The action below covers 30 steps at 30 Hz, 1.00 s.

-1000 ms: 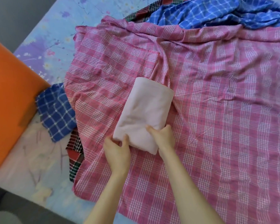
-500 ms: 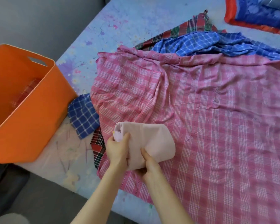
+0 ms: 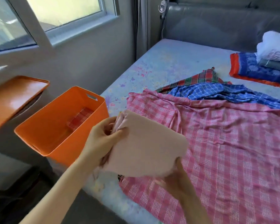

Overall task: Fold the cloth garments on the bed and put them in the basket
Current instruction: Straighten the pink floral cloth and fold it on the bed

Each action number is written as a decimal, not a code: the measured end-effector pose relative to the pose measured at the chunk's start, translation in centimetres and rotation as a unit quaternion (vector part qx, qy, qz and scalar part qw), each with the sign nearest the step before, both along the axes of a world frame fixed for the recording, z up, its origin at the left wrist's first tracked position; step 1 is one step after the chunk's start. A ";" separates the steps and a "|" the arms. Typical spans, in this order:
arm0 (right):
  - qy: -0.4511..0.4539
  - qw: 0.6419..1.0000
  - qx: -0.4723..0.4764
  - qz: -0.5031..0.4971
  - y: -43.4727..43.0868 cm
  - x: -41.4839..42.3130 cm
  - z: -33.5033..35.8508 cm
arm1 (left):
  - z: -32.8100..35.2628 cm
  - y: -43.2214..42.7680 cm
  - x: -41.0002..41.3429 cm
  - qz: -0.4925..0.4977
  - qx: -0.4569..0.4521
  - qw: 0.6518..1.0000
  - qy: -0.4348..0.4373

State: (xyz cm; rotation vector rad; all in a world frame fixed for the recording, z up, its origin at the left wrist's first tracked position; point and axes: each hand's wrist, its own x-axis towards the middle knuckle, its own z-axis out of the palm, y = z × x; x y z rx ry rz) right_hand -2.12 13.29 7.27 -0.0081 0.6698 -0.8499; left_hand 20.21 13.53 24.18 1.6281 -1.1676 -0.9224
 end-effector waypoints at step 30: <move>0.749 0.634 -0.154 0.112 -14.4 48.6 1.9 | -16.0 -16.6 43.9 0.068 0.289 0.944 -0.141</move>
